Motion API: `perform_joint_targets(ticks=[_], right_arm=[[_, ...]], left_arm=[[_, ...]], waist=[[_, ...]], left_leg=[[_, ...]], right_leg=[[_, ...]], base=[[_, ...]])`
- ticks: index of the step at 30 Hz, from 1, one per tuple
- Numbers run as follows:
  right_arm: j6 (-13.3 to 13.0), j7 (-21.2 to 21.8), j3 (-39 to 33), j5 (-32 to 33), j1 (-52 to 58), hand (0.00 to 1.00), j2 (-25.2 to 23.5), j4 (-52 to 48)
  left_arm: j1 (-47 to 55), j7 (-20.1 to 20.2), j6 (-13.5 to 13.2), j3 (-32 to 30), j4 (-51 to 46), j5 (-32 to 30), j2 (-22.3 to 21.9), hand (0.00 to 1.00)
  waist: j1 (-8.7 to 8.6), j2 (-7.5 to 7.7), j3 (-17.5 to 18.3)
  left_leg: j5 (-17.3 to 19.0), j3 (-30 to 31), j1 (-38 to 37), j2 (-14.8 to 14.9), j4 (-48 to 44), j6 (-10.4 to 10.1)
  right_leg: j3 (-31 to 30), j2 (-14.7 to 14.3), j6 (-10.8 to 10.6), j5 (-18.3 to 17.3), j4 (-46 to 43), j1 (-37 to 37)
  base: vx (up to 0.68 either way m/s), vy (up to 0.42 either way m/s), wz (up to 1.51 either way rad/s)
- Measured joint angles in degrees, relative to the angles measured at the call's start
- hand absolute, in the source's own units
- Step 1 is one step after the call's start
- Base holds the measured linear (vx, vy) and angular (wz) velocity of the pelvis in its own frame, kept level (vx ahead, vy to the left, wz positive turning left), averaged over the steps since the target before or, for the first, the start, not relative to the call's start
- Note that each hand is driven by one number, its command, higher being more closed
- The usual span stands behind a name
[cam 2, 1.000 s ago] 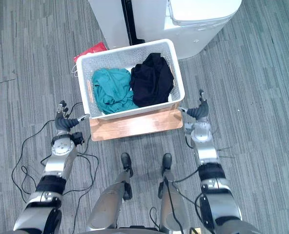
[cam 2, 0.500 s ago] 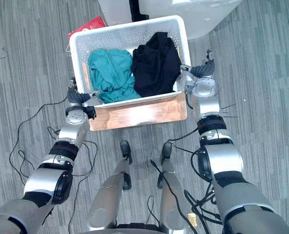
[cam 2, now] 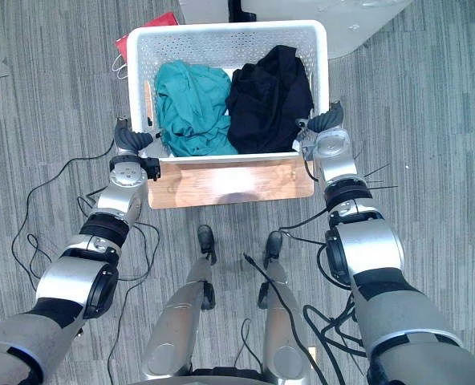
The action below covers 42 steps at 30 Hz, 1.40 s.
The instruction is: Pick up the laundry basket with both hands and put the clothes into the washing machine.
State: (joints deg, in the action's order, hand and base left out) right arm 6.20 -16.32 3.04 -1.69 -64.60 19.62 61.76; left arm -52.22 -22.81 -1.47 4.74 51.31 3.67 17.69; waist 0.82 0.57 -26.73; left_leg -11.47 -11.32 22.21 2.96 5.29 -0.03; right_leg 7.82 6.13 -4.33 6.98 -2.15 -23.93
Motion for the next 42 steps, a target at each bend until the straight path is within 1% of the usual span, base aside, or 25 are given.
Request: perform_joint_targets(ticks=[4, 7, 10, 13, 14, 15, 19, 22, 25, 27, 28, 29, 30, 31, 32, 33, 34, 35, 36, 37, 38, 39, 40, 41, 42], right_arm=[[0.44, -0.37, 0.08, 0.07, 6.61, 1.0, -0.45, -6.9], [1.29, -1.2, -0.2, 0.1, 15.85, 1.0, -2.04, -16.25], [1.62, -1.48, -0.79, 0.03, 27.63, 1.0, -4.2, -27.41], [1.72, -1.3, -2.89, -0.72, 39.08, 1.0, -6.21, -39.04], [1.71, -1.06, -3.13, -1.17, 43.16, 1.0, -6.85, -42.91], [1.65, -0.19, -3.95, -2.03, 49.32, 1.0, -7.53, -48.35], [1.57, 2.82, -7.07, -3.75, 61.64, 1.0, -9.19, -58.77], [1.2, 5.4, -9.46, -5.78, 68.84, 1.0, -11.68, -65.24], [0.91, 6.54, -10.31, -6.96, 72.86, 1.0, -13.39, -69.04], [0.82, 6.93, -10.24, -7.67, 74.81, 1.0, -14.72, -70.15], [0.81, 7.09, -10.22, -7.93, 75.17, 1.0, -14.81, -70.13], [0.82, 7.76, -10.14, -8.01, 75.62, 1.0, -14.91, -70.01], [0.81, 7.9, -9.92, -8.03, 75.58, 1.0, -15.02, -69.82], [0.79, 7.94, -9.92, -8.04, 75.5, 1.0, -15.18, -69.56], [0.54, 7.93, -10.01, -8.02, 74.84, 1.0, -15.51, -68.2], [0.32, 7.96, -9.99, -7.99, 73.96, 1.0, -15.75, -66.55], [0.29, 7.96, -9.99, -7.99, 73.78, 1.0, -15.91, -66.16], [-0.04, 7.96, -10.01, -7.99, 73.65, 1.0, -15.82, -65.68], [-0.22, 7.89, -10.19, -7.93, 73.41, 1.0, -15.43, -64.66], [-0.22, 7.86, -10.26, -7.93, 73.45, 1.0, -15.2, -64.43], [-0.22, 7.86, -10.04, -7.91, 73.57, 1.0, -14.39, -64.23], [-0.22, 7.85, -9.83, -7.91, 73.55, 1.0, -14.0, -64.24], [-0.21, 7.77, -9.12, -7.84, 73.15, 1.0, -12.97, -64.23], [-0.18, 7.74, -9.11, -7.83, 72.92, 1.0, -12.25, -64.2], [-0.17, 7.75, -8.87, -7.83, 72.58, 1.0, -11.45, -63.81]], left_arm=[[4.31, 1.11, 0.84, 0.89, -4.29, 0.0, 0.73, 1.0], [12.51, 1.45, 1.82, 0.86, -11.34, 0.0, 0.63, 1.0], [23.51, 1.45, 2.6, 0.78, -21.85, -1.12, 0.38, 1.0], [34.29, 1.72, 3.14, -0.43, -31.96, -1.58, -2.45, 1.0], [38.59, 1.96, 3.12, -0.86, -35.52, -1.62, -3.57, 1.0], [44.6, 3.89, 2.99, -0.89, -39.97, -1.61, -4.74, 1.0], [54.8, 8.44, 2.99, -0.77, -47.64, -1.66, -7.98, 1.0], [59.6, 11.65, 3.01, -0.93, -51.37, -2.36, -8.63, 1.0], [61.72, 12.99, 3.04, -1.42, -53.44, -3.4, -9.6, 1.0], [63.82, 14.01, 3.04, -2.3, -54.48, -4.08, -10.23, 1.0], [64.25, 14.18, 3.05, -2.38, -54.54, -4.25, -10.3, 1.0], [65.02, 14.43, 3.23, -2.79, -54.83, -4.4, -10.71, 1.0], [65.18, 14.62, 3.5, -3.11, -54.83, -4.4, -11.06, 1.0], [65.14, 14.8, 3.51, -3.19, -54.83, -4.4, -10.88, 1.0], [65.14, 14.98, 3.52, -3.35, -54.82, -4.39, -10.78, 1.0], [65.14, 15.02, 3.66, -3.82, -54.75, -4.38, -11.02, 1.0], [65.08, 15.04, 3.75, -3.98, -54.7, -4.45, -11.12, 1.0], [64.96, 15.12, 3.77, -4.31, -54.46, -4.57, -11.77, 1.0], [64.73, 15.11, 3.78, -4.46, -53.2, -4.63, -13.11, 1.0], [64.7, 15.13, 3.79, -4.42, -52.52, -4.74, -13.48, 1.0], [64.9, 15.18, 3.81, -4.35, -51.61, -4.77, -13.92, 1.0], [65.19, 15.18, 3.81, -4.36, -51.4, -4.76, -14.31, 1.0], [66.29, 15.07, 3.8, -4.36, -51.17, -4.56, -15.78, 1.0], [66.5, 15.04, 3.79, -4.37, -51.15, -4.55, -16.6, 1.0], [66.71, 14.96, 3.79, -4.42, -51.04, -4.54, -17.3, 1.0]], waist=[[-0.15, 0.31, -0.23], [-0.29, 0.67, -0.42], [-1.57, 0.76, -0.36], [-1.63, 0.9, -0.12], [-1.65, 1.01, 1.49], [-1.84, 1.0, 4.87], [-2.52, 1.16, 10.87], [-3.06, 1.9, 13.2], [-3.27, 2.26, 14.08], [-3.47, 2.69, 14.79], [-3.58, 2.74, 15.18], [-3.81, 2.68, 15.71], [-3.74, 2.2, 15.83], [-3.76, 2.24, 15.89], [-3.71, 2.51, 16.2], [-3.73, 2.58, 16.65], [-3.87, 2.68, 16.86], [-4.69, 2.39, 16.98], [-5.2, 0.9, 17.13], [-5.3, 0.41, 17.25], [-5.0, -0.4, 17.49], [-4.68, -0.91, 17.54], [-3.34, -2.72, 17.72], [-2.92, -3.28, 17.6], [-2.57, -3.54, 17.56]], left_leg=[[0.06, 0.01, -1.8, -0.03, 0.03, -0.06], [0.57, 0.02, -4.28, 0.07, 0.03, -0.71], [1.41, 0.01, -6.99, 0.29, 0.05, -1.12], [2.75, -1.26, -11.13, 0.66, 0.05, -1.3], [3.6, -1.65, -11.48, 0.81, 0.06, -1.59], [4.37, -2.07, -11.7, 1.02, 0.06, -2.05], [5.2, -3.5, -14.41, 1.47, 0.05, -2.12], [6.48, -6.36, -17.81, 2.11, 0.04, -2.61], [7.97, -10.69, -20.5, 2.48, -0.43, -2.84], [11.25, -16.95, -22.62, 3.12, -3.42, -3.09], [12.12, -18.6, -22.96, 3.36, -4.38, -3.15], [13.63, -22.44, -23.41, 4.34, -6.31, -3.27], [14.76, -26.33, -23.75, 6.56, -8.33, -3.22], [15.23, -28.68, -24.26, 7.36, -8.97, -3.49], [16.28, -32.37, -25.45, 8.32, -10.3, -4.49], [17.21, -36.12, -26.83, 9.26, -11.87, -5.71], [17.52, -37.59, -27.52, 9.73, -12.64, -6.16], [19.55, -39.79, -28.94, 11.25, -15.38, -7.42], [21.89, -41.84, -30.02, 15.2, -20.79, -7.4], [22.79, -41.82, -30.07, 17.51, -25.14, -6.09], [23.72, -38.85, -28.33, 22.91, -36.48, 0.98], [22.75, -35.02, -26.21, 25.47, -42.9, 6.13], [23.36, -19.61, -20.37, 24.95, -53.21, 6.44], [25.0, -13.87, -18.28, 22.43, -54.91, 4.48], [27.05, -7.56, -15.38, 18.24, -55.85, 3.18]], right_leg=[[-0.73, 0.01, -0.07, -0.16, 0.12, 1.6], [-1.75, -0.11, -0.02, -0.29, 0.39, 3.57], [-1.9, -0.35, 0.16, -0.91, 0.41, 6.17], [-3.29, -0.85, -0.02, -1.18, 1.07, 9.85], [-3.77, -1.01, -0.14, -1.6, 1.29, 10.11], [-4.15, -1.22, 0.16, -2.35, 1.45, 10.14], [-5.35, -1.81, -0.02, -2.41, 2.25, 12.36], [-7.91, -2.69, -0.08, -2.44, 2.26, 14.25], [-12.04, -3.47, -0.15, -2.39, 1.82, 14.57], [-17.05, -4.29, -0.91, -1.66, 1.88, 14.56], [-17.29, -4.34, -0.94, -1.88, 2.8, 14.3], [-11.68, -3.14, 2.33, -3.61, 3.6, 13.78], [-0.34, -1.12, 5.66, -4.78, 2.62, 13.56], [6.91, 0.41, 6.99, -4.86, 1.84, 13.2], [18.08, 3.18, 7.43, -4.98, 0.1, 12.97], [22.36, 3.74, 8.37, -3.68, -0.74, 13.24], [21.92, 3.5, 8.21, -2.1, -0.81, 12.95], [18.53, 2.13, 5.85, 1.21, -1.08, 12.62], [15.8, -0.38, 5.82, 0.39, -2.09, 12.55], [14.31, -1.66, 6.15, -0.24, -2.63, 12.54], [10.39, -4.49, 7.12, -1.32, -3.27, 12.66], [8.35, -6.22, 7.75, -1.75, -3.64, 12.85], [2.76, -9.27, 8.85, -2.28, -3.66, 13.37], [0.47, -10.15, 9.39, -2.49, -3.49, 13.72], [-2.22, -10.96, 9.5, -2.58, -3.21, 14.38]], base=[[0.05, 0.002, -0.06], [0.05, -0.021, -0.16], [0.05, -0.034, -0.06], [0.04, -0.03, -0.23], [0.09, -0.028, -0.23], [0.1, -0.025, -0.26], [0.13, -0.018, -0.19], [0.11, -0.018, -0.45], [0.04, 0.0, -0.87], [0.0, 0.014, -1.32], [-0.02, -0.003, -1.45], [-0.02, -0.015, -1.62], [-0.01, -0.026, -1.7], [0.04, -0.051, -1.74], [0.08, -0.08, -1.77], [0.1, -0.106, -1.77], [0.12, -0.166, -1.63], [0.12, -0.201, -1.48], [0.11, -0.191, -1.47], [0.12, -0.165, -1.61], [0.11, -0.131, -1.46], [0.18, -0.156, -2.23], [0.16, -0.07, -1.98], [0.17, -0.013, -2.15], [0.2, 0.086, -1.97]])
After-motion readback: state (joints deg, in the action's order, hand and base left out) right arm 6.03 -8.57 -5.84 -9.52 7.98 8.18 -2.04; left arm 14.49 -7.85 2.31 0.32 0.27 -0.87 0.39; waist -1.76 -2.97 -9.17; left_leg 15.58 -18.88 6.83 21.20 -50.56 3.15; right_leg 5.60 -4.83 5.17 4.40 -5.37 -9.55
